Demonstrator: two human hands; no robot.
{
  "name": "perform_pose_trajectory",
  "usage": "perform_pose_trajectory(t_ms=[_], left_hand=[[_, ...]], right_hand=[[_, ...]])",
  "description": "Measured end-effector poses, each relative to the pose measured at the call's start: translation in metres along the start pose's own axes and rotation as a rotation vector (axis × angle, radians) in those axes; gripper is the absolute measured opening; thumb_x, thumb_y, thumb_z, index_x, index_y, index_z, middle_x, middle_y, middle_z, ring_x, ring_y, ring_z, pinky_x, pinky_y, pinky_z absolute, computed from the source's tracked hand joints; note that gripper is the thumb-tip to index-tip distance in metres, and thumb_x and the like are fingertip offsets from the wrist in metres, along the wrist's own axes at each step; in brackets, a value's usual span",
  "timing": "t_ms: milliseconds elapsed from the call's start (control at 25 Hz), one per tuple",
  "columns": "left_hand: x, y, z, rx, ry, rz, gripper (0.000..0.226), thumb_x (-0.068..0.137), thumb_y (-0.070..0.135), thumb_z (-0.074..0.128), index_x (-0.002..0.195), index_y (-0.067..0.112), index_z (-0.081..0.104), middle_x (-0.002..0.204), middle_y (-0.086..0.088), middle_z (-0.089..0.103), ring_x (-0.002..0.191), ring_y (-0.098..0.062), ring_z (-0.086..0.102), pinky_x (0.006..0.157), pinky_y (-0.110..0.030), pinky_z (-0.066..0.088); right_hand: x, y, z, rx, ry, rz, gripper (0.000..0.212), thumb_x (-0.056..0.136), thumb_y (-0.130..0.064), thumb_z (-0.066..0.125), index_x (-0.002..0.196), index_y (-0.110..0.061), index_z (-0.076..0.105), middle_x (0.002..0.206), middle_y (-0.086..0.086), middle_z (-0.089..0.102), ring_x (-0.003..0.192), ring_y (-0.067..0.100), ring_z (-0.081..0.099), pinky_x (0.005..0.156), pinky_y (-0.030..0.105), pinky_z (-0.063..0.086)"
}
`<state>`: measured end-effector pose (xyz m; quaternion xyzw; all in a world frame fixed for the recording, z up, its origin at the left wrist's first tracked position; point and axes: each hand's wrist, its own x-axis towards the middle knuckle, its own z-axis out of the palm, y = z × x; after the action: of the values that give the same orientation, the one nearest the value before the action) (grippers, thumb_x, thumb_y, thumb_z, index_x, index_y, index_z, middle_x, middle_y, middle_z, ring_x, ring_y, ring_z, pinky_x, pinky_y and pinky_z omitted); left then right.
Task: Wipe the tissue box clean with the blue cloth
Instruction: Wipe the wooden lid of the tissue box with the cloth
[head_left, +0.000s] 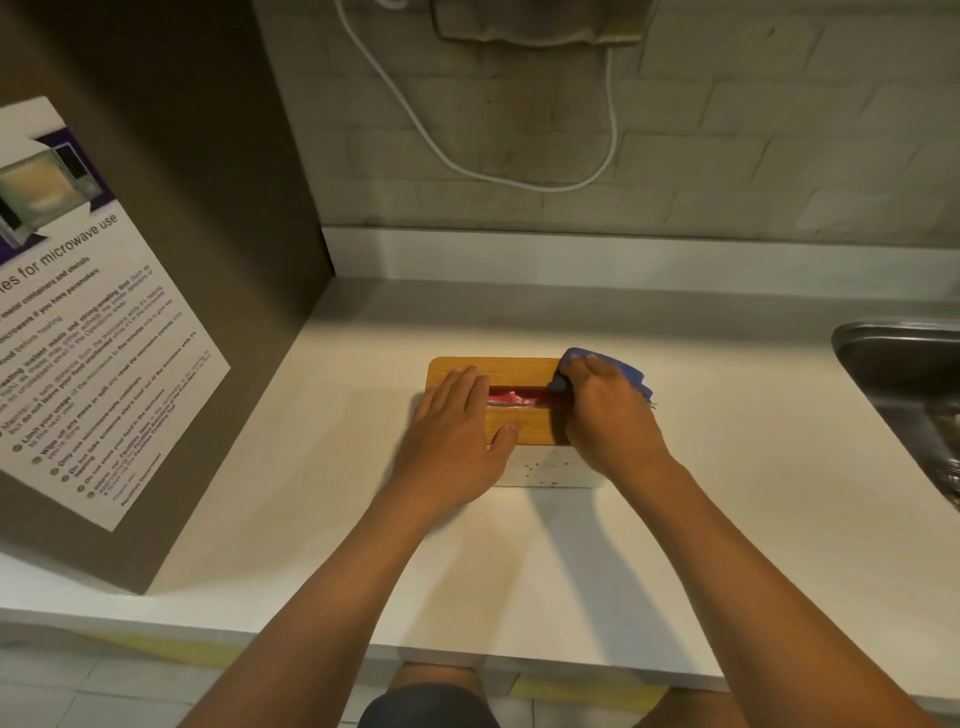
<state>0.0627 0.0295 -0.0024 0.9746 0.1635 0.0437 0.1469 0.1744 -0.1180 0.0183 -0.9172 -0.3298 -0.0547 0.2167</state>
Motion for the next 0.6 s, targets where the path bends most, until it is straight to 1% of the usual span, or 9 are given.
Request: perform_pose_trajectory(t_ms=[80, 160, 200, 280, 360, 400, 480, 560, 600], left_hand=[[0.001, 0.0, 0.0, 0.0, -0.012, 0.007, 0.074, 0.105, 0.057, 0.031, 0.163, 0.014, 0.012, 0.171, -0.001, 0.006, 0.157, -0.018, 0.0, 0.126, -0.035, 0.002], [-0.001, -0.001, 0.0, 0.0, -0.013, 0.012, 0.075, 0.105, 0.057, 0.03, 0.163, 0.014, 0.011, 0.171, -0.001, 0.005, 0.157, -0.018, 0.0, 0.126, -0.036, 0.002], [-0.001, 0.0, -0.001, -0.001, -0.006, 0.016, 0.074, 0.105, 0.056, 0.03, 0.163, 0.013, 0.011, 0.171, -0.001, 0.006, 0.157, -0.018, 0.0, 0.126, -0.036, 0.002], [-0.002, 0.001, -0.002, -0.003, -0.003, 0.02, 0.074, 0.105, 0.055, 0.031, 0.163, 0.013, 0.013, 0.171, -0.002, 0.008, 0.157, -0.019, 0.002, 0.126, -0.036, 0.003], [-0.003, 0.003, -0.002, -0.012, 0.005, 0.014, 0.073, 0.105, 0.054, 0.032, 0.162, 0.013, 0.013, 0.171, -0.002, 0.008, 0.157, -0.019, 0.002, 0.126, -0.036, 0.003], [-0.002, 0.003, -0.002, -0.02, 0.007, 0.012, 0.073, 0.105, 0.054, 0.032, 0.162, 0.013, 0.014, 0.171, -0.001, 0.008, 0.157, -0.018, 0.001, 0.126, -0.035, 0.003], [-0.001, 0.001, -0.002, -0.015, 0.012, 0.014, 0.073, 0.106, 0.054, 0.033, 0.162, 0.012, 0.014, 0.171, -0.002, 0.007, 0.157, -0.018, 0.001, 0.126, -0.034, 0.001], [-0.002, 0.001, -0.002, -0.008, 0.018, 0.02, 0.073, 0.106, 0.053, 0.033, 0.162, 0.012, 0.014, 0.171, -0.002, 0.007, 0.157, -0.018, 0.001, 0.125, -0.033, 0.0], [-0.003, 0.001, -0.003, -0.012, 0.013, 0.024, 0.073, 0.106, 0.053, 0.033, 0.162, 0.012, 0.014, 0.171, -0.002, 0.007, 0.157, -0.018, 0.001, 0.125, -0.033, -0.001]], right_hand=[[-0.011, 0.011, -0.006, 0.007, 0.012, -0.012, 0.012, 0.091, -0.011, 0.054, 0.096, -0.021, 0.06, 0.103, 0.0, 0.061, 0.078, 0.017, 0.06, 0.062, 0.026, 0.047], [-0.009, 0.016, -0.009, 0.013, 0.015, 0.037, 0.016, 0.089, -0.009, 0.053, 0.093, -0.023, 0.056, 0.103, 0.0, 0.06, 0.074, 0.018, 0.055, 0.059, 0.026, 0.041], [-0.002, 0.014, -0.009, 0.009, 0.021, 0.092, 0.019, 0.089, -0.007, 0.053, 0.097, -0.023, 0.059, 0.106, 0.002, 0.06, 0.076, 0.021, 0.057, 0.061, 0.028, 0.042], [0.011, -0.001, -0.005, -0.065, 0.03, 0.144, 0.019, 0.091, -0.006, 0.054, 0.105, -0.014, 0.064, 0.111, 0.007, 0.059, 0.087, 0.026, 0.062, 0.068, 0.032, 0.047], [0.013, -0.017, 0.001, -0.092, 0.012, 0.076, 0.018, 0.093, -0.008, 0.055, 0.109, -0.009, 0.064, 0.112, 0.011, 0.06, 0.097, 0.025, 0.061, 0.079, 0.033, 0.049], [0.01, -0.02, 0.004, -0.063, -0.001, 0.031, 0.018, 0.092, -0.008, 0.055, 0.109, -0.009, 0.063, 0.111, 0.01, 0.061, 0.098, 0.024, 0.06, 0.081, 0.032, 0.049], [0.001, -0.013, 0.003, -0.011, -0.02, -0.021, 0.017, 0.092, -0.007, 0.055, 0.105, -0.014, 0.062, 0.106, 0.005, 0.062, 0.09, 0.02, 0.061, 0.077, 0.03, 0.051], [0.003, 0.003, -0.003, -0.001, -0.01, 0.016, 0.021, 0.089, -0.004, 0.053, 0.1, -0.019, 0.063, 0.103, 0.002, 0.064, 0.081, 0.019, 0.062, 0.067, 0.029, 0.051], [0.007, 0.007, -0.005, -0.003, -0.001, 0.062, 0.025, 0.087, -0.003, 0.052, 0.1, -0.02, 0.064, 0.103, 0.002, 0.064, 0.08, 0.021, 0.062, 0.065, 0.029, 0.049]])
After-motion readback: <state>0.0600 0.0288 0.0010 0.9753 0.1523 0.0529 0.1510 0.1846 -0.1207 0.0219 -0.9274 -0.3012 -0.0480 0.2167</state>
